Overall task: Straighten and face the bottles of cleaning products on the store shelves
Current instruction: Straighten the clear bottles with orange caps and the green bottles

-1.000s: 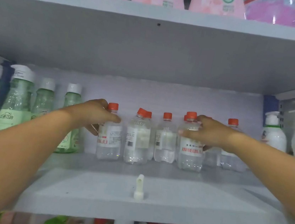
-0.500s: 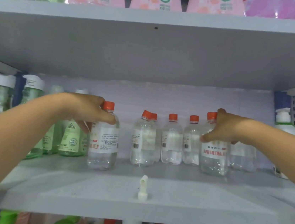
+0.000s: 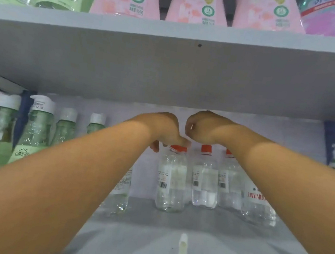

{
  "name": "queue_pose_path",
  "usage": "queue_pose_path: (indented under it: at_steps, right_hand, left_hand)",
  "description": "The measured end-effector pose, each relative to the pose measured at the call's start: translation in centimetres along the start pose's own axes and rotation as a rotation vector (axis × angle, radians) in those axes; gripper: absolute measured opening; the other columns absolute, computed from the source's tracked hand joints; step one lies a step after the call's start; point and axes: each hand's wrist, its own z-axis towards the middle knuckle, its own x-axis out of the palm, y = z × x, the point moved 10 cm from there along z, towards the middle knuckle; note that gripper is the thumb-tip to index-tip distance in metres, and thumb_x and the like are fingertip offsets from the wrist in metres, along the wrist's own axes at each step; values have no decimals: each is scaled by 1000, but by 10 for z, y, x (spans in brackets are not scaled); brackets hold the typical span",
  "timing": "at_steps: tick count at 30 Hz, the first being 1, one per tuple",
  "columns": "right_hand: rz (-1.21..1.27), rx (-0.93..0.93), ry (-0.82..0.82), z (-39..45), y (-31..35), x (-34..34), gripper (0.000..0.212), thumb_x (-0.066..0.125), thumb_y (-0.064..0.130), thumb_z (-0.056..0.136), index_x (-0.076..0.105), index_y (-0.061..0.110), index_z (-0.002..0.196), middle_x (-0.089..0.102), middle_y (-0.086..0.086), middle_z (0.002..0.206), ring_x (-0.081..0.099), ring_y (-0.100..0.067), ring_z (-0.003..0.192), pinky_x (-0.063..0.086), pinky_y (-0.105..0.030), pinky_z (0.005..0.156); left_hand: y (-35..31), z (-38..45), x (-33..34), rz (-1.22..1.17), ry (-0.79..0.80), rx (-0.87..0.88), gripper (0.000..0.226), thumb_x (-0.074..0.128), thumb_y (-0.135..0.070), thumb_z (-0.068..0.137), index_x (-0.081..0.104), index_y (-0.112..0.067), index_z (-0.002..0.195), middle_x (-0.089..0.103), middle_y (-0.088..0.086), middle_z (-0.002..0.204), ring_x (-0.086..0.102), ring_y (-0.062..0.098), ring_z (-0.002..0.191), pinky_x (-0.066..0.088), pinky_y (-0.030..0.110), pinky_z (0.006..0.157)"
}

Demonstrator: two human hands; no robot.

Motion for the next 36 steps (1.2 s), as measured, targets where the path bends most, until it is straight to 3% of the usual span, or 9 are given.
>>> queue_pose_path:
  at_steps: [5, 9, 13, 16, 19, 22, 26, 30, 36]
  right_hand:
    - [-37, 41, 123, 29, -8, 32, 32, 54, 39, 103, 69, 18, 122, 66, -2, 122, 65, -25, 110, 55, -38, 98]
    - [2, 49, 189, 41, -1, 52, 32, 57, 41, 100, 66, 11, 91, 64, -4, 82, 60, -23, 73, 51, -31, 70]
    - [-2, 17, 175, 43, 6, 67, 38, 53, 41, 102, 69, 6, 97, 69, -8, 86, 58, -21, 68, 44, -27, 59]
    - [25, 18, 172, 39, 6, 73, 38, 53, 37, 103, 72, 5, 108, 74, -11, 95, 61, -23, 71, 48, -27, 62]
    - [142, 31, 135, 38, 1, 73, 36, 56, 35, 101, 72, 4, 109, 69, -8, 80, 59, -21, 61, 49, -26, 62]
    - [203, 53, 103, 37, -5, 74, 38, 56, 35, 101, 72, 1, 109, 67, -9, 75, 61, -24, 63, 51, -28, 69]
    - [240, 51, 100, 33, -6, 72, 36, 56, 32, 102, 73, 2, 113, 71, -12, 89, 62, -24, 74, 54, -31, 80]
    - [296, 14, 141, 29, -1, 73, 30, 52, 18, 105, 71, 11, 126, 69, -8, 122, 66, -27, 99, 53, -33, 88]
    - [358, 75, 16, 35, -8, 73, 35, 62, 41, 99, 69, 8, 93, 63, -4, 81, 66, -25, 80, 55, -31, 72]
  left_hand:
    - [10, 26, 12, -60, 131, -69, 41, 78, -48, 87, 71, -9, 96, 76, 0, 105, 79, 18, 84, 63, 32, 87]
    - [19, 28, 13, -44, 165, -123, 34, 70, -34, 98, 71, -3, 114, 73, 4, 119, 77, 19, 98, 59, 32, 96]
    - [31, 32, 20, 49, 146, -178, 32, 62, -28, 103, 67, -2, 121, 69, 7, 128, 75, 22, 105, 55, 38, 103]
    - [38, 37, 27, 143, 104, -207, 33, 59, -27, 103, 65, -3, 124, 68, 9, 122, 74, 26, 97, 57, 35, 98]
    - [35, 43, 27, 265, -1, -171, 29, 57, -33, 103, 65, -7, 111, 65, 5, 105, 64, 23, 81, 53, 30, 83]
    - [38, 50, 29, 203, -28, -163, 31, 57, -35, 104, 67, -6, 106, 68, 8, 107, 68, 25, 87, 56, 33, 89]
    - [41, 57, 34, 10, 61, -146, 17, 57, -6, 97, 74, -4, 99, 70, 11, 96, 69, 23, 84, 62, 36, 87]
    - [44, 63, 37, 162, 3, -170, 30, 56, -8, 100, 57, -11, 71, 60, 4, 76, 53, 14, 60, 51, 28, 67]
    - [50, 57, 30, 117, -168, -210, 26, 64, -18, 97, 56, -8, 74, 57, 4, 73, 55, 18, 63, 50, 32, 70]
